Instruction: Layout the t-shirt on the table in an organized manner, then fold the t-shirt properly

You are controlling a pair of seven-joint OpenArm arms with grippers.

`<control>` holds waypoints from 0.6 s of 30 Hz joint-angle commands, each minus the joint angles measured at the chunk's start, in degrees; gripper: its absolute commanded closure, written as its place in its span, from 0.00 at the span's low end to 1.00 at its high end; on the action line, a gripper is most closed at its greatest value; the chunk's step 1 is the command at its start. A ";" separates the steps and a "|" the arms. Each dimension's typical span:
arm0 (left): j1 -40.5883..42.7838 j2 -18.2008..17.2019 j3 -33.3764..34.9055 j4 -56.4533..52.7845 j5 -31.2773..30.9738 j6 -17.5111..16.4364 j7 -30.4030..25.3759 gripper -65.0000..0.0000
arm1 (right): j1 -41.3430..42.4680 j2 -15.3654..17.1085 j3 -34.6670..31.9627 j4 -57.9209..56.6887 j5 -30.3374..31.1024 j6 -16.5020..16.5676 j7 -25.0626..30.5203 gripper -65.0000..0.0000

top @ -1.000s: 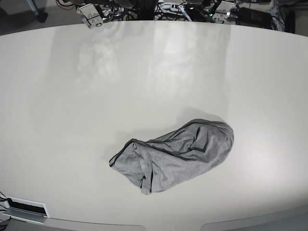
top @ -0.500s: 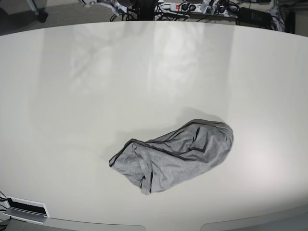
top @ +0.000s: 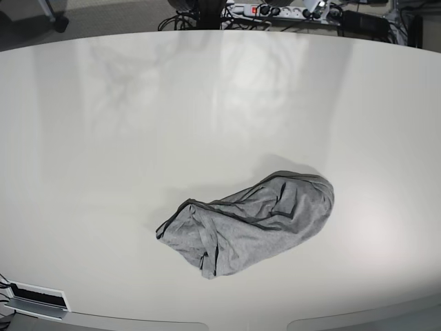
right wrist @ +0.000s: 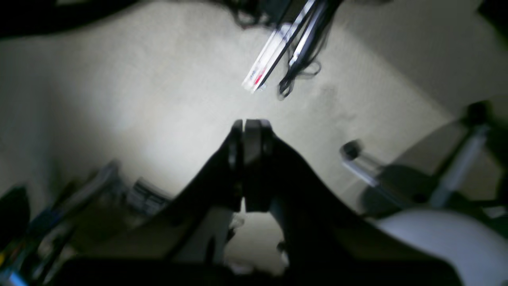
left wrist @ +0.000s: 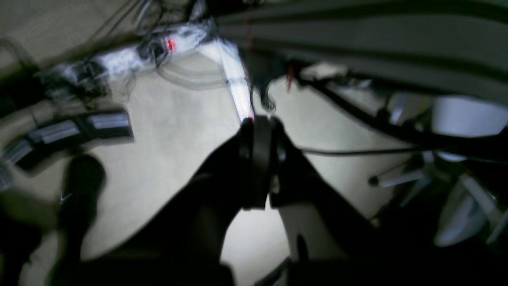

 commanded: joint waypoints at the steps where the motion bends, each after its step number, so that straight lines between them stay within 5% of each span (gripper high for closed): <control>1: 2.14 -0.72 -0.09 2.97 -0.44 -0.46 0.35 1.00 | -2.82 1.18 0.00 3.58 0.09 -1.77 -0.11 1.00; 9: 8.24 -1.86 -6.25 19.23 -0.46 -0.20 1.14 1.00 | -12.85 1.84 0.00 24.11 -14.40 -10.75 -0.92 1.00; 18: 7.76 -1.86 -14.64 30.29 -0.50 -0.17 -1.62 1.00 | -9.05 1.84 0.00 29.11 -35.52 -30.75 2.60 1.00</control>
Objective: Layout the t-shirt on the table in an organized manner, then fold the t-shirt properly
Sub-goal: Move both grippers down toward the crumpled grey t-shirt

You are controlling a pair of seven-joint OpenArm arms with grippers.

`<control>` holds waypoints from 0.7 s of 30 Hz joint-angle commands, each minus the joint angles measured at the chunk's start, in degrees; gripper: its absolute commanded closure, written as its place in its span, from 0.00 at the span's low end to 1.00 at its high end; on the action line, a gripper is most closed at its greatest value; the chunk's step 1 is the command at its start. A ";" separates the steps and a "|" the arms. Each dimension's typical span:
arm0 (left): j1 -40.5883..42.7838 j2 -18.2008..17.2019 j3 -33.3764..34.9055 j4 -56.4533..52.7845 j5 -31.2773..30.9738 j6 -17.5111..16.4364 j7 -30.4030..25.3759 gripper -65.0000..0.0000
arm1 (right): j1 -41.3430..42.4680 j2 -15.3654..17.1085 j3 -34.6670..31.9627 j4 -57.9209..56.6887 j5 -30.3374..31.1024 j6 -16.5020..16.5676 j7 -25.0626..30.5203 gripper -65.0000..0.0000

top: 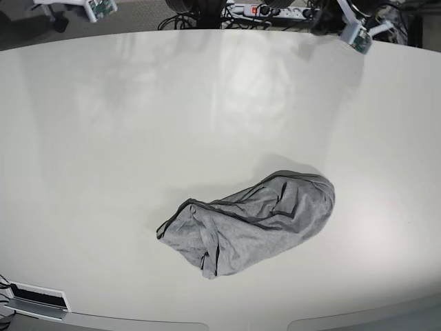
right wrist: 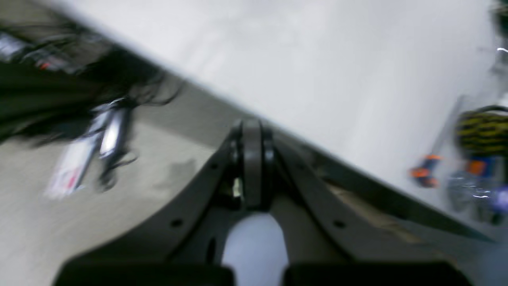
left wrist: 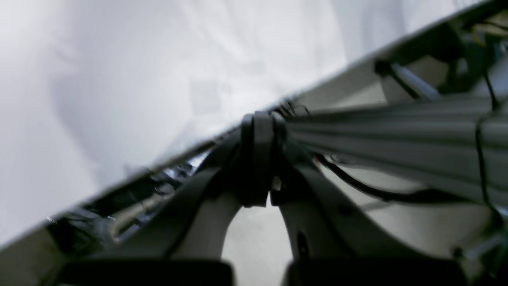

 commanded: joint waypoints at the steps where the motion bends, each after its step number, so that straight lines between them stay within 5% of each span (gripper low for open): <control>1: -0.04 -0.17 -0.87 1.95 -0.39 -0.24 -1.03 1.00 | 0.66 0.26 -0.04 1.14 -2.51 -1.99 0.52 1.00; 6: -4.24 -0.17 -2.71 4.11 -0.37 -0.22 -1.25 1.00 | 9.09 0.26 -0.04 1.14 -5.40 -1.73 0.63 1.00; 11: -9.22 -0.20 -2.69 4.11 -0.35 -0.24 -3.17 1.00 | 15.37 0.26 -0.04 1.14 -4.37 6.36 4.83 1.00; 21: -25.44 -0.87 -2.67 2.34 -2.29 -0.24 -4.90 1.00 | 25.94 0.22 -0.04 1.07 10.14 16.35 11.34 1.00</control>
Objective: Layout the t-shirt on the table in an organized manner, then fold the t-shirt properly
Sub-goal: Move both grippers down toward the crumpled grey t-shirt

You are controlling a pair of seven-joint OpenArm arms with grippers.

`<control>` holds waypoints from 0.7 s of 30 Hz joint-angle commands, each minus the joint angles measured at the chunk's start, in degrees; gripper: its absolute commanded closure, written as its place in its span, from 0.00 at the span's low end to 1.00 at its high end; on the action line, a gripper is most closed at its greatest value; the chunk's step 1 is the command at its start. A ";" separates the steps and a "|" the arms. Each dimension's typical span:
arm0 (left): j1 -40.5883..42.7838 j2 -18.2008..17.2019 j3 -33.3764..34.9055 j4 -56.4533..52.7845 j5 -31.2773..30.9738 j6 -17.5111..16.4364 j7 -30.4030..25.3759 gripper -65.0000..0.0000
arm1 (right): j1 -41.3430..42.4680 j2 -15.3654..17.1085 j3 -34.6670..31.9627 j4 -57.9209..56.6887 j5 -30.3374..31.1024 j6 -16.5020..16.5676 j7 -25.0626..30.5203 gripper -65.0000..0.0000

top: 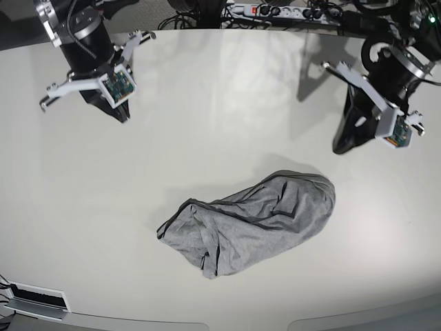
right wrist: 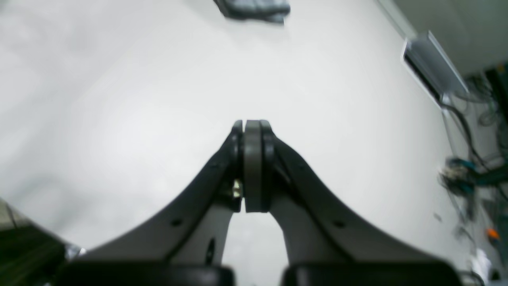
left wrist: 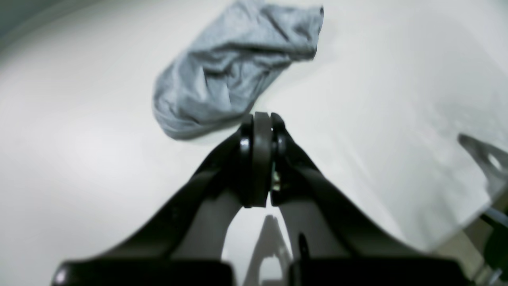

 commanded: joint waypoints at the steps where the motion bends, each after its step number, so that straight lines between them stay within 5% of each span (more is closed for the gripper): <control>1: -1.40 -1.03 -0.35 0.00 -0.55 0.11 -1.95 1.00 | 1.42 0.33 0.22 1.03 0.85 0.72 2.78 1.00; 8: -11.02 -2.97 -0.24 -10.95 -3.54 -2.10 -3.30 1.00 | 12.13 0.02 0.22 -4.17 10.14 8.72 6.62 1.00; 14: -21.14 -5.14 2.05 -24.48 -8.68 -9.35 -3.32 1.00 | 25.70 -2.08 0.20 -17.66 15.17 14.23 7.28 1.00; 19: -30.36 -5.86 8.55 -33.40 -8.81 -19.74 -4.22 1.00 | 34.64 -3.34 0.22 -27.93 16.00 15.28 6.97 1.00; 21: -34.05 -5.86 12.13 -37.16 -8.26 -20.94 -4.52 1.00 | 36.54 -3.32 0.22 -30.21 16.00 16.59 6.91 1.00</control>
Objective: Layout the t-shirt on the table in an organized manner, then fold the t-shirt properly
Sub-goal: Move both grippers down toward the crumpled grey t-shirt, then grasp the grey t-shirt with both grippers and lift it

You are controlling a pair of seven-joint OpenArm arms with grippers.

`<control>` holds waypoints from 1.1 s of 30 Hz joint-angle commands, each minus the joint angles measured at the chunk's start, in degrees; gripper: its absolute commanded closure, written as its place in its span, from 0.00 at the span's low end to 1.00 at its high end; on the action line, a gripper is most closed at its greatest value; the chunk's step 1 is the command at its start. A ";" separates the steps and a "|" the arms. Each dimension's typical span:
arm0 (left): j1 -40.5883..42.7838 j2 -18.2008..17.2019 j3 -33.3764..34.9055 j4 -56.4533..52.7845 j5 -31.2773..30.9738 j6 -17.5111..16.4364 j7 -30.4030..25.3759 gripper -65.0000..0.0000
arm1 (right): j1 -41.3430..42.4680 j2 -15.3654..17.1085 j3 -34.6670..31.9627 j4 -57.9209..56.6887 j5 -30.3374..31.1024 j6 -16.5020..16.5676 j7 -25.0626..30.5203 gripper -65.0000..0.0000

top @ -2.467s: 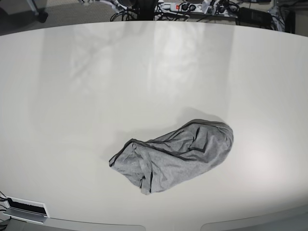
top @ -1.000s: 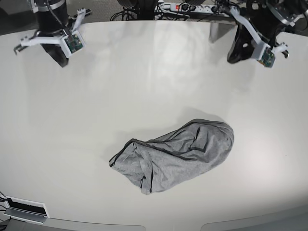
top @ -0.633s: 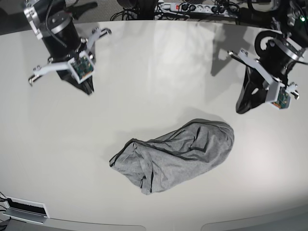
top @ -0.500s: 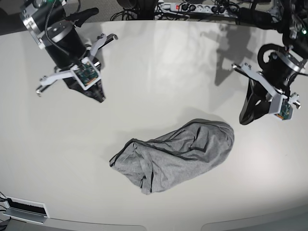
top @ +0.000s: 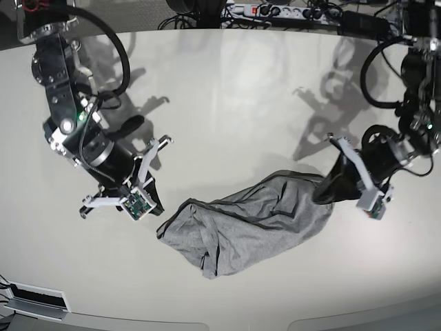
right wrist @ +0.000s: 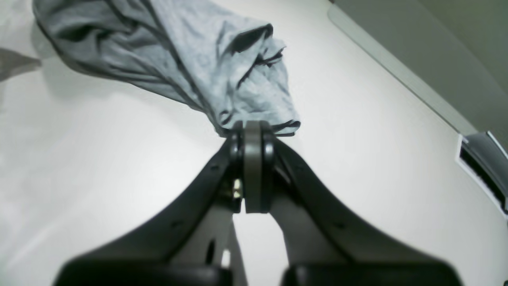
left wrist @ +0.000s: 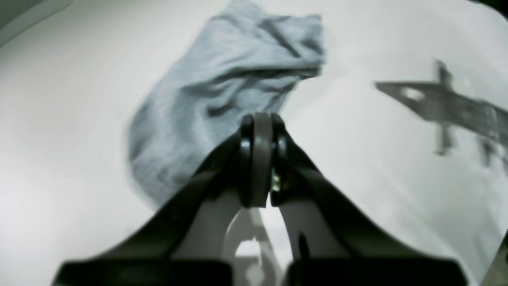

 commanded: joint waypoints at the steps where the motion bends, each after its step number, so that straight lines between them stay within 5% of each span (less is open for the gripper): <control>1: -2.78 -0.87 1.18 -1.03 0.63 0.15 -2.23 1.00 | 1.27 0.26 0.26 0.15 0.33 1.25 0.79 1.00; 5: -10.34 -0.85 8.07 -9.81 7.63 2.38 -6.97 0.50 | 1.81 0.28 0.26 -0.85 0.35 1.55 -0.59 1.00; 7: -14.14 -0.72 11.28 -14.29 8.76 4.02 -7.56 0.40 | 1.70 0.28 0.26 -0.85 0.37 2.01 -1.36 1.00; 15: -24.35 -0.52 24.02 -30.32 16.13 4.20 -12.87 0.41 | 1.73 0.26 0.26 -0.83 0.39 2.45 -1.73 1.00; 16: -24.90 -0.37 25.24 -31.74 16.57 4.22 -13.07 0.48 | 1.70 0.26 0.26 -0.83 0.39 2.45 -1.73 1.00; 19: -25.24 0.46 27.26 -33.94 17.73 6.32 -12.66 0.93 | 1.73 0.28 0.26 -0.83 0.39 2.47 -1.75 1.00; 20: -25.09 0.72 27.36 -33.97 17.46 7.10 -12.02 1.00 | 1.73 0.26 0.26 -0.83 0.39 2.45 -1.75 1.00; 26: -25.14 1.14 27.34 -30.64 13.55 3.98 -7.39 1.00 | 1.73 0.28 0.26 -0.83 6.19 4.39 -3.69 1.00; 29: -25.11 1.01 27.34 -25.92 11.15 -0.45 -1.92 1.00 | 1.70 0.28 0.26 -0.83 6.12 6.60 -4.90 1.00; 33: -24.92 -0.04 27.34 -18.10 2.60 -0.45 6.67 1.00 | 1.70 0.28 0.26 -0.83 6.14 6.49 -5.22 1.00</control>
